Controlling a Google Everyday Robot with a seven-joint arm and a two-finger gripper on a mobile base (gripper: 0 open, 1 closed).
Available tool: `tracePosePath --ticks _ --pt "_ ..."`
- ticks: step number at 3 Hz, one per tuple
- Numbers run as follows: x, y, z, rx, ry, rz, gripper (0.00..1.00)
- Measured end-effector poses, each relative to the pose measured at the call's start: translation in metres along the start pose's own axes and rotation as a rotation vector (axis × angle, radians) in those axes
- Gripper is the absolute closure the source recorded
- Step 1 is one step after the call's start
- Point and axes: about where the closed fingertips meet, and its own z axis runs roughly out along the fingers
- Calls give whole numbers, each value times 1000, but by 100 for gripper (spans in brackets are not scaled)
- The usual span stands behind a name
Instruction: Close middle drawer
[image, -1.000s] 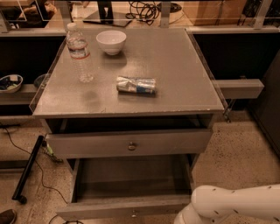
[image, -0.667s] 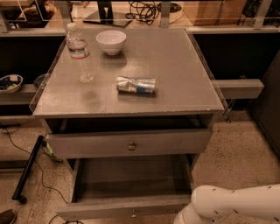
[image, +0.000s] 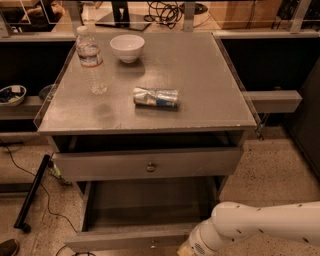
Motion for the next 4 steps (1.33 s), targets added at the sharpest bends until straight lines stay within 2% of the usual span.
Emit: tracePosePath --ticks 1,2,3,4 --pt "-14 -5 -4 22 -49 -3 100" --pt "-14 -5 -4 22 -49 -3 100" --pt "16 -21 10 34 0 86 100" --pt "4 -23 19 29 2 72 100"
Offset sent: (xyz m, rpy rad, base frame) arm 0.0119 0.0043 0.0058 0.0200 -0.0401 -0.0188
